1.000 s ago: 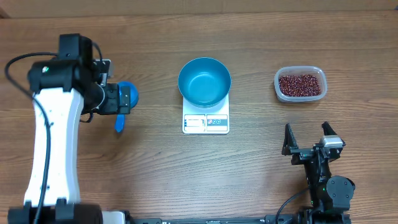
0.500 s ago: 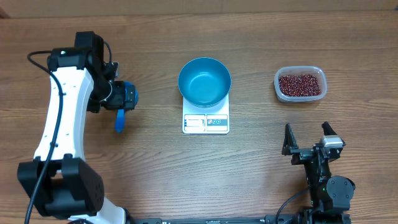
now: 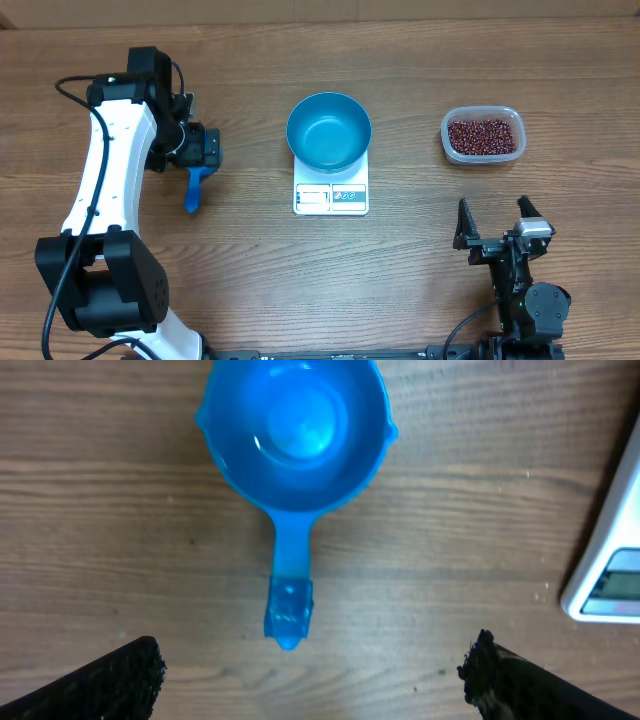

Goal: Scoop item into bowl and weigh 150g on scale
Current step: 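Move the left gripper over the blue scoop handle and descend, then close the left gripper on the blue scoop handle and lift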

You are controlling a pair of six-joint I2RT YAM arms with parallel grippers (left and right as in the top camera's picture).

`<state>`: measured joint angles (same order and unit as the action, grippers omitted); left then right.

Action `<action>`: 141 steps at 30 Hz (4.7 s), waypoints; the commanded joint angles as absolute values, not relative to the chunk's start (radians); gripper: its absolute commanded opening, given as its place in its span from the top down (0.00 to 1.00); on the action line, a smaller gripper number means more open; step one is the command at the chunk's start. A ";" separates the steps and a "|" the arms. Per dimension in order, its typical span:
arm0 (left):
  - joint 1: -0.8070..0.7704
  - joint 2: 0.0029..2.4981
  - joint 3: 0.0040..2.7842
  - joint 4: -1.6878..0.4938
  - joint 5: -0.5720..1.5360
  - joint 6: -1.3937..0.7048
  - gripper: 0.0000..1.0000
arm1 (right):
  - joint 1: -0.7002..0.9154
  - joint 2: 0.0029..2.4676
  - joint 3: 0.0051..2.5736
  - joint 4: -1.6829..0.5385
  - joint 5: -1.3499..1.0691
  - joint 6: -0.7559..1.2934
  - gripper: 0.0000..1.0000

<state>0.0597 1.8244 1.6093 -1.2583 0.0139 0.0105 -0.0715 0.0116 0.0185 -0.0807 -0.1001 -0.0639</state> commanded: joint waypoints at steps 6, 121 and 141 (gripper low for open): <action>0.065 1.837 1.569 -1.185 -0.019 0.030 0.00 | -0.074 0.003 0.008 -0.077 -0.099 -0.068 0.00; 0.065 1.844 1.213 -0.755 -0.009 0.030 0.30 | -0.074 0.003 0.008 -0.077 -0.099 -0.068 0.00; 0.065 1.844 1.213 -0.782 -0.008 0.030 0.53 | -0.074 0.003 0.008 -0.077 -0.099 -0.068 0.00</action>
<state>0.0597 1.8332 1.2217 -0.7807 -0.0193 0.0288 -0.0715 0.0116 0.0185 -0.0803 -0.1001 -0.0643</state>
